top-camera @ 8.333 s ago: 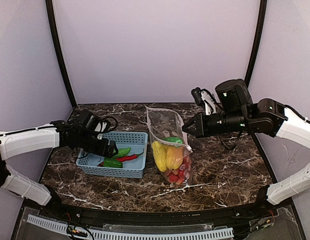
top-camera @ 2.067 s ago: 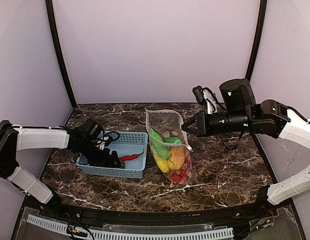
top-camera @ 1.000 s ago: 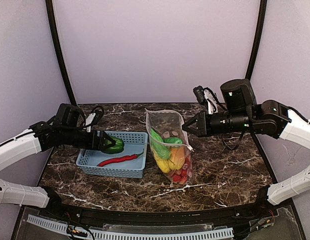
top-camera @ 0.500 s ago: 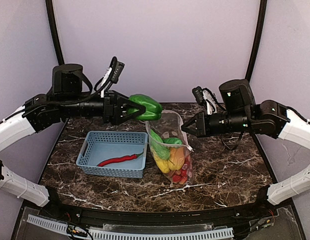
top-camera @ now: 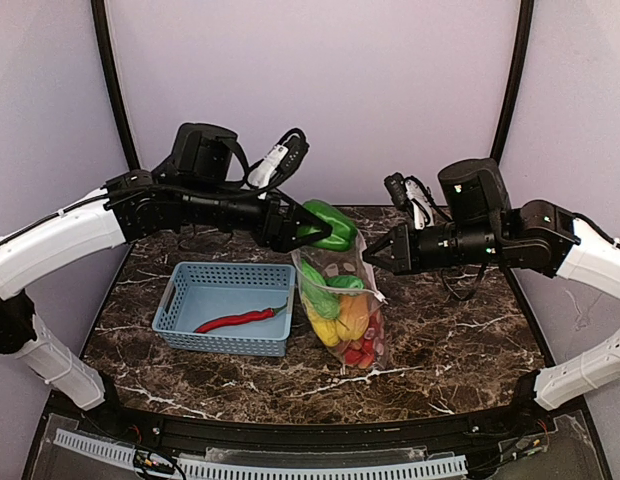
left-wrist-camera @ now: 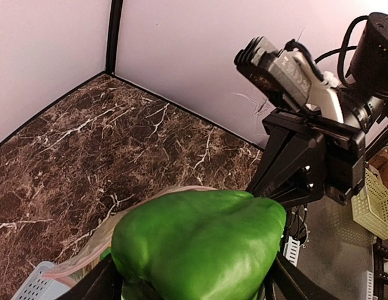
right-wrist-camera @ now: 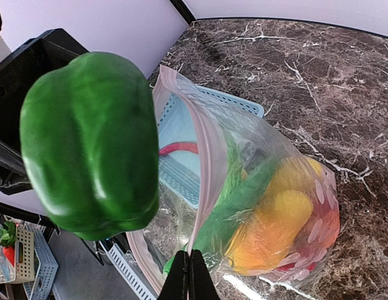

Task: Place the food in the zip-top bag and seal the zipper
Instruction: Place the fake vegetable in the zipper food storage bag.

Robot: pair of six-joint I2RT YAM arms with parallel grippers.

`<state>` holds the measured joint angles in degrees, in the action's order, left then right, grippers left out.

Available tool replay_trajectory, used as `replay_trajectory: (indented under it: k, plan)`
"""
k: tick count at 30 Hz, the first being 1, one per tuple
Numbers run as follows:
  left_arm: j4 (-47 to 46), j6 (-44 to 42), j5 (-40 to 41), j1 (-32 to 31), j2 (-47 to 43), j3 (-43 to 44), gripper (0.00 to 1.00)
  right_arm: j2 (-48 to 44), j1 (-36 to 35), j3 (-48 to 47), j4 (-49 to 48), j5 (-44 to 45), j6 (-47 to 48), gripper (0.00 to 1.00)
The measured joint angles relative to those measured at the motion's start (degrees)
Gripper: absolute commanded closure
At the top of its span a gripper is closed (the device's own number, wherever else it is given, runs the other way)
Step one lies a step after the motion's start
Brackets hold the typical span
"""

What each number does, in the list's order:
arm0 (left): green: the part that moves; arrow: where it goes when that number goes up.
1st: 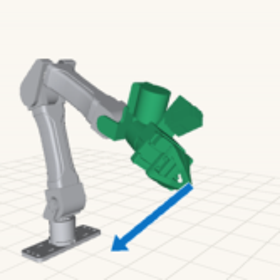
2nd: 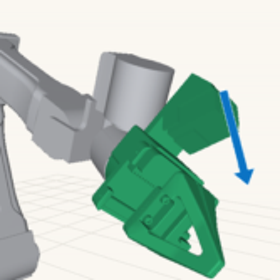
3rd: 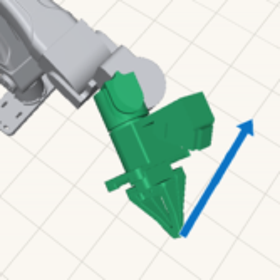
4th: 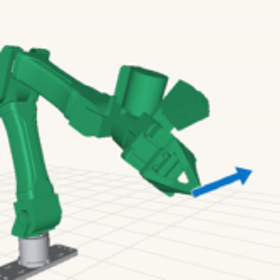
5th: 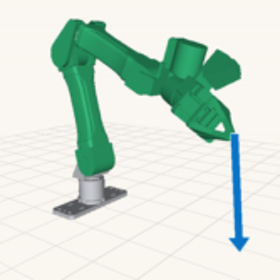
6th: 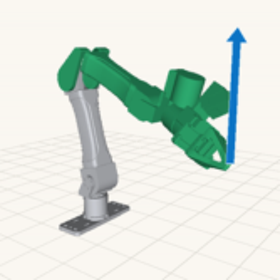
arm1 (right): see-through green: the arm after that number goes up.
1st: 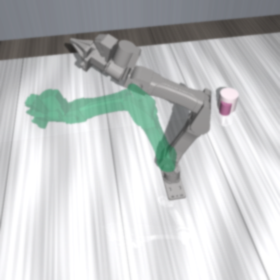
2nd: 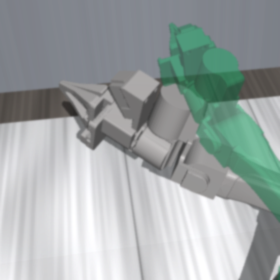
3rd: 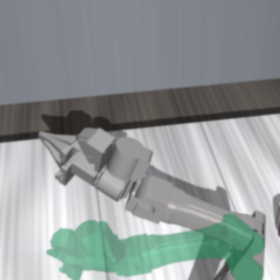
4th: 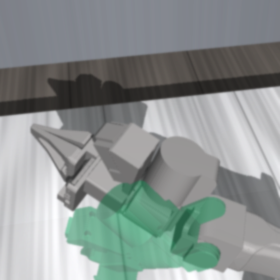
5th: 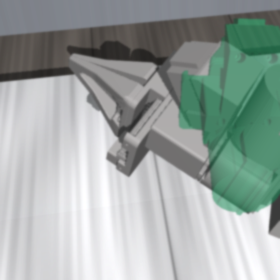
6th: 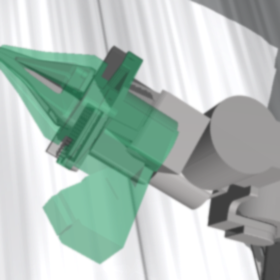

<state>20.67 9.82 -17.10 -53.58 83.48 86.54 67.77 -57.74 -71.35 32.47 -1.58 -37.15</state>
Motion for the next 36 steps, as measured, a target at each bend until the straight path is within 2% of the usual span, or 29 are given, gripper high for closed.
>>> replay_trajectory:
  k: [15, 27, 34, 36]
  plan:
    - [5.8, 0.9, 2.9, 0.0, 3.1, 0.7, 0.33, 0.1, 0.0, 0.0, 0.0, -0.2, 0.0, 1.00]
    - [6.5, 1.6, 4.4, 0.0, 6.0, 2.3, 0.10, 0.1, 0.0, 0.0, 0.0, -0.2, 0.0, 1.00]
    - [6.2, 3.1, 4.2, 0.0, 5.1, 2.3, 0.08, 0.1, 0.0, 0.0, 0.0, -0.2, 0.0, 1.00]
    - [6.1, 4.0, 4.2, 0.0, 4.2, 2.3, 0.10, 0.1, 0.0, 0.0, 0.0, -0.2, 0.0, 1.00]
